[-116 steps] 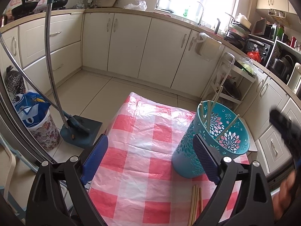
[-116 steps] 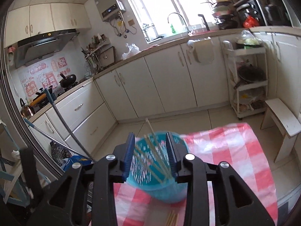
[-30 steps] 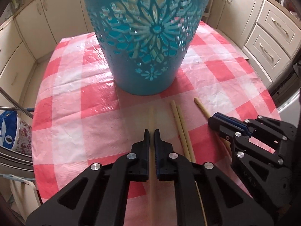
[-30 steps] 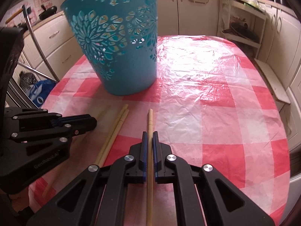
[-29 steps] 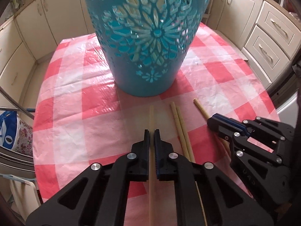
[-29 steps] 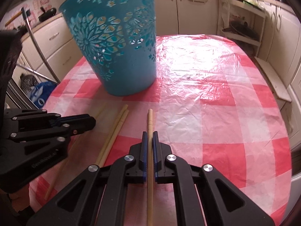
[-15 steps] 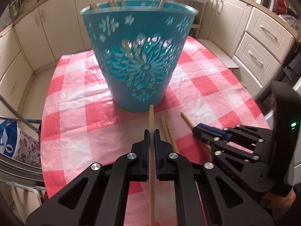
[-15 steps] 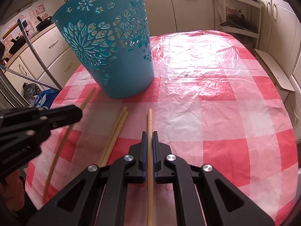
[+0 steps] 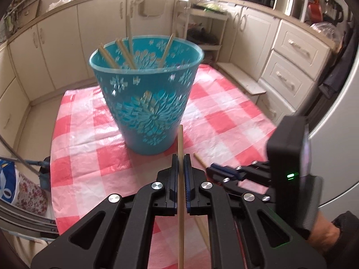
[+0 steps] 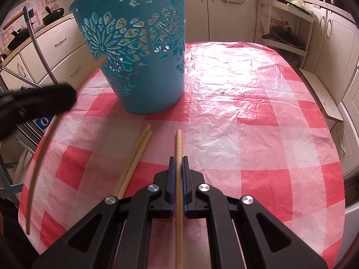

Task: Organize utensils
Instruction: 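Lift the left tool's chopstick over the basket while the right tool holds its own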

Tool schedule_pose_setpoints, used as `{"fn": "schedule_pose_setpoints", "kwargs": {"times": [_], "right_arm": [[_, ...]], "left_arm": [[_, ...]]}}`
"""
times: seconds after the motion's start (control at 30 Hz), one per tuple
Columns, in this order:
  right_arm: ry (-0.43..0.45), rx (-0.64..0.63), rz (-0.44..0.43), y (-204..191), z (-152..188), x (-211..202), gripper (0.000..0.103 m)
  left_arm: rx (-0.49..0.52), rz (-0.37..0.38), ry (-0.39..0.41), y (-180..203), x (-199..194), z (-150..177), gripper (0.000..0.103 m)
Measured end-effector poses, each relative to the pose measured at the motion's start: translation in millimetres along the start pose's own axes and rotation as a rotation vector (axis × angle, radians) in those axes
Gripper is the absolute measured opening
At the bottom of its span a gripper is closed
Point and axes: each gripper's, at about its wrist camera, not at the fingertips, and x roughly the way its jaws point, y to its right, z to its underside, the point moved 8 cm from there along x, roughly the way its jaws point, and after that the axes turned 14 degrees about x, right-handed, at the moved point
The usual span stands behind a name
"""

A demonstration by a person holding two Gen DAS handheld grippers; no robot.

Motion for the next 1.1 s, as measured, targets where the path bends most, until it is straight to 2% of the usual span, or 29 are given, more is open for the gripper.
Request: {"fn": "schedule_pose_setpoints", "kwargs": {"times": [0.2, 0.4, 0.73, 0.9, 1.0, 1.1], "right_arm": [[0.002, -0.008, 0.008, -1.1, 0.6, -0.6, 0.006], [0.003, -0.017, 0.014, -4.5, 2.5, -2.1, 0.006], [0.000, -0.022, 0.010, -4.5, -0.4, 0.2, 0.006], [0.000, -0.022, 0.008, -5.1, -1.4, 1.4, 0.006], [-0.001, -0.016, 0.003, -4.9, -3.2, 2.4, 0.006], [-0.002, -0.015, 0.002, -5.4, -3.8, 3.1, 0.006]], "left_arm": [[-0.048, 0.089, 0.135, -8.2, -32.9, -22.8, 0.005], [-0.127, 0.115, 0.256, -34.3, -62.5, -50.8, 0.005], [-0.171, -0.023, 0.449, -75.5, -96.3, -130.8, 0.005], [-0.196, -0.153, 0.539, -101.9, -90.4, -174.6, 0.005], [-0.226, -0.245, 0.549, -121.6, -75.3, -188.9, 0.005], [-0.248, -0.292, 0.522, -132.5, -57.3, -190.8, 0.005]]}}
